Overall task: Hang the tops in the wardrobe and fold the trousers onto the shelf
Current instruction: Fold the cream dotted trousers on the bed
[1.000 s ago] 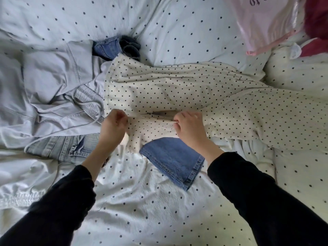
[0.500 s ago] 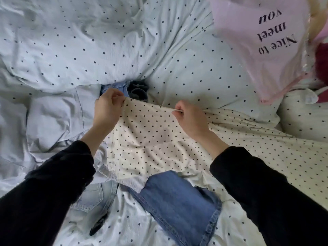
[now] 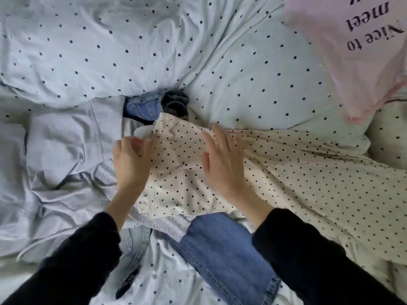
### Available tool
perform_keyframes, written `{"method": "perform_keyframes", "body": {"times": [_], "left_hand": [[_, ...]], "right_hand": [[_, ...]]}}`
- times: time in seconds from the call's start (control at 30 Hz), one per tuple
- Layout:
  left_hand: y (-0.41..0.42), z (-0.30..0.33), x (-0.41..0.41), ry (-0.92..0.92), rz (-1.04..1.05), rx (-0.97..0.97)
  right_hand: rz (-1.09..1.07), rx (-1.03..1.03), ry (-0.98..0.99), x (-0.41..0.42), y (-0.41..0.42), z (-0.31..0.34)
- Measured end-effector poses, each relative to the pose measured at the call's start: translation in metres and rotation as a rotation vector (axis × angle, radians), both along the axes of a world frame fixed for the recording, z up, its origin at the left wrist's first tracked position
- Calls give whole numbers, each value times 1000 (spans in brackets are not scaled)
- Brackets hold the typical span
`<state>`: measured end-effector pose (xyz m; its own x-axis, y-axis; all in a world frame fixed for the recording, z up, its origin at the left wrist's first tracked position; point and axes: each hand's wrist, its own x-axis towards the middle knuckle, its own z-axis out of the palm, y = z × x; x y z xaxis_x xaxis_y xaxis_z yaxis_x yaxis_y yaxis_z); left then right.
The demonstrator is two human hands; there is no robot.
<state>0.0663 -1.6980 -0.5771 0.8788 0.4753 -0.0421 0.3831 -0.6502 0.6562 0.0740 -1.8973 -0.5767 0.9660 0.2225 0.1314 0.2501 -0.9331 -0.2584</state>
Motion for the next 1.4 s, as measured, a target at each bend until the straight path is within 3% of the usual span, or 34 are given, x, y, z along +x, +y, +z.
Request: {"method": "perform_keyframes", "body": {"times": [0.07,0.2,0.37,0.63,0.97,1.13,1.23,1.33,1.4], "left_hand": [[-3,-3,-30,84,4,1],[-20,3,-58,215,6,-180],[-22,2,-70,289,-47,-116],[-17,24,-61,177,110,-292],[8,55,-85,97,-22,-164],[13,75,-127,99,54,-172],[23,86,-174,190,124,-200],[34,80,-225,293,160,-204],[39,68,-249,365,135,-195]], "right_hand": [[27,37,16,-36,5,-5],[48,19,89,-88,9,-19],[113,-48,169,-104,0,-29],[130,-33,202,-110,-2,-8],[137,-69,226,-133,12,5],[134,17,251,-164,20,25],[174,7,341,-206,23,40],[291,-28,602,-246,22,46],[358,-112,673,-257,20,44]]}}
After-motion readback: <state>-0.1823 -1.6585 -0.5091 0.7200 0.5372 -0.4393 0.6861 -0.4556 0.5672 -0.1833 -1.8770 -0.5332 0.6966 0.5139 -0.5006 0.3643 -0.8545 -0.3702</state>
